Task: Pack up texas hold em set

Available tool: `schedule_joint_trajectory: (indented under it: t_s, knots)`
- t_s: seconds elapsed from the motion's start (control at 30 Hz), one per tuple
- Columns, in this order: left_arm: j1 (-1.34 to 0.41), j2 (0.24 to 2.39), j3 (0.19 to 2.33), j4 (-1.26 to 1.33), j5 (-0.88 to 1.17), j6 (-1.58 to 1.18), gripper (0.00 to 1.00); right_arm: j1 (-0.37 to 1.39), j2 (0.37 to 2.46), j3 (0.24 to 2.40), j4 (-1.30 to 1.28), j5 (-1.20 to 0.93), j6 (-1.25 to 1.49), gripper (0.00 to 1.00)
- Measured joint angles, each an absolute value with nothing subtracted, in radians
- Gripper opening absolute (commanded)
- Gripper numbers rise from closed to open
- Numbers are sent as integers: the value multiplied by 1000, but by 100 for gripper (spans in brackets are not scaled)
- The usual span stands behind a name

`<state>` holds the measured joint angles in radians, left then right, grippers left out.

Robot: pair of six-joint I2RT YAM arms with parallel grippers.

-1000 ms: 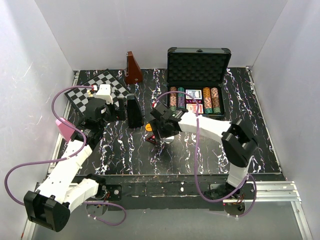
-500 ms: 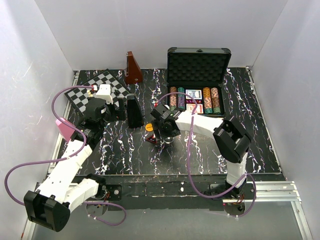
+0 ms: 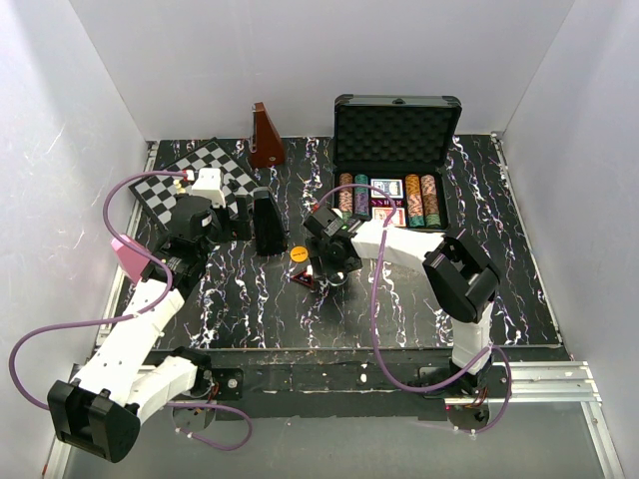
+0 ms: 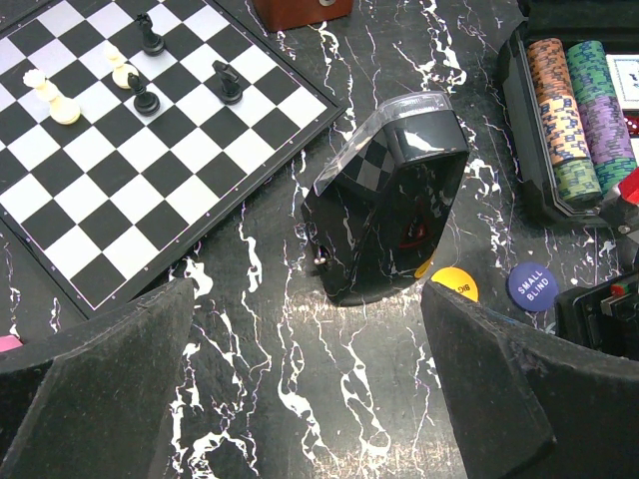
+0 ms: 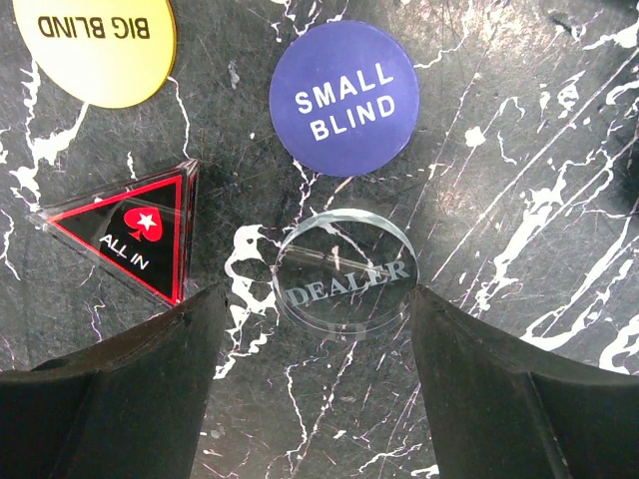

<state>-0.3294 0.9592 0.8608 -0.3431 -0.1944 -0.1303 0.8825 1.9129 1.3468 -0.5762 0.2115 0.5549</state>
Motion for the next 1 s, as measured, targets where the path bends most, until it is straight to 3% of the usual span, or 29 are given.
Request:
schedule_joint_trajectory:
  t_s: [0.63, 1.0]
  knots:
    - [-329, 960, 861, -343, -191, -130, 98, 874, 1905, 1322, -571, 235, 546, 80]
    - [-329, 960, 861, -343, -191, -130, 98, 872, 1918, 1322, -573, 235, 545, 72]
